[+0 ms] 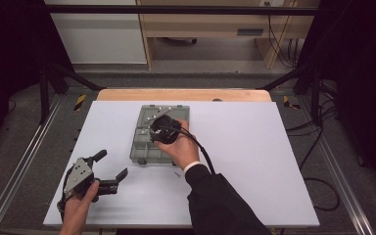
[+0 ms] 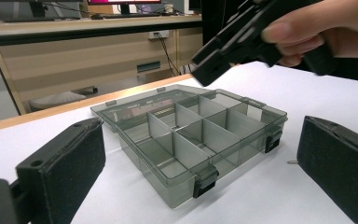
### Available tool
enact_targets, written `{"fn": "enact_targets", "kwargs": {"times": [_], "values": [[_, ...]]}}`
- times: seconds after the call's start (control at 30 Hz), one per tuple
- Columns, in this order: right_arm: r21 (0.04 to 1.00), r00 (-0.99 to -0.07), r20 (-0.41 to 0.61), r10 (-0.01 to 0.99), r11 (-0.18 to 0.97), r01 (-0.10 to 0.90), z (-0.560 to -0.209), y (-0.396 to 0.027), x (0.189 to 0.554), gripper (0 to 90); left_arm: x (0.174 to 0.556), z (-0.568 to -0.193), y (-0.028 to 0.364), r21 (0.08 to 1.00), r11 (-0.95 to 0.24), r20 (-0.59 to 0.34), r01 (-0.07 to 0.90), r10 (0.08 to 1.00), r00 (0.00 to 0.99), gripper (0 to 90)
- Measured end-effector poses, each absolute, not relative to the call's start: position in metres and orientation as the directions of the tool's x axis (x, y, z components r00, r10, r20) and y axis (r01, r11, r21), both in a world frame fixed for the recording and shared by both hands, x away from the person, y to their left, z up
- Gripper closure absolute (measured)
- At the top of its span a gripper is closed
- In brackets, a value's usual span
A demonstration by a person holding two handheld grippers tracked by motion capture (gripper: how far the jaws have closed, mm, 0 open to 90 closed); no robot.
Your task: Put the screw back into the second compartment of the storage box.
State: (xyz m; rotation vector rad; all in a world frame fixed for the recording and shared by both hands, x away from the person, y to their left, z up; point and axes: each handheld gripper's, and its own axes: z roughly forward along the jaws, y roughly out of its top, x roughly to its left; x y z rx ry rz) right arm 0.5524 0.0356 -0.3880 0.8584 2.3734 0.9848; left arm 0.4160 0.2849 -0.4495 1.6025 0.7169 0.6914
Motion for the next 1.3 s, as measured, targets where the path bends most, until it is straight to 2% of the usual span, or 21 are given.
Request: {"fn": "enact_targets", "kwargs": {"times": [0.03,0.13,0.17,0.2,0.23,0.43,0.47,0.7,1.3], "values": [[0.743,-0.711,-0.157,0.685,0.556,0.372,-0.383,0.031,0.546,42.7,0.416,-0.449,0.286,0.989,-0.124,0.048,0.076,0.775,0.63,0.8],[0.742,-0.712,-0.158,0.685,0.558,0.372,-0.381,0.026,0.54,37.8,0.415,-0.45,0.286,0.989,-0.124,0.043,0.083,0.772,0.634,0.8],[0.738,-0.712,-0.166,0.682,0.565,0.368,-0.378,0.021,0.533,32.0,0.416,-0.45,0.286,0.989,-0.125,0.047,0.08,0.776,0.629,0.8],[0.738,-0.712,-0.166,0.682,0.565,0.368,-0.378,0.021,0.533,32.0,0.416,-0.45,0.286,0.989,-0.125,0.047,0.08,0.776,0.629,0.8],[0.734,-0.712,-0.163,0.683,0.566,0.375,-0.377,0.015,0.527,27.2,0.415,-0.45,0.286,0.989,-0.126,0.048,0.08,0.774,0.631,0.8],[0.731,-0.71,-0.161,0.685,0.566,0.38,-0.374,0.0,0.516,21.0,0.415,-0.45,0.286,0.989,-0.127,0.048,0.081,0.774,0.632,0.8],[0.728,-0.713,-0.154,0.684,0.566,0.386,-0.373,-0.006,0.511,17.9,0.415,-0.45,0.286,0.989,-0.125,0.046,0.082,0.775,0.63,0.8],[0.708,-0.732,-0.107,0.673,0.569,0.419,-0.378,-0.023,0.491,11.4,0.415,-0.45,0.285,0.988,-0.13,0.049,0.081,0.771,0.635,0.8],[0.597,-0.767,-0.077,0.637,0.645,0.477,-0.419,-0.047,0.453,12.2,0.415,-0.45,0.285,0.987,-0.138,0.054,0.083,0.772,0.634,0.8]]}}
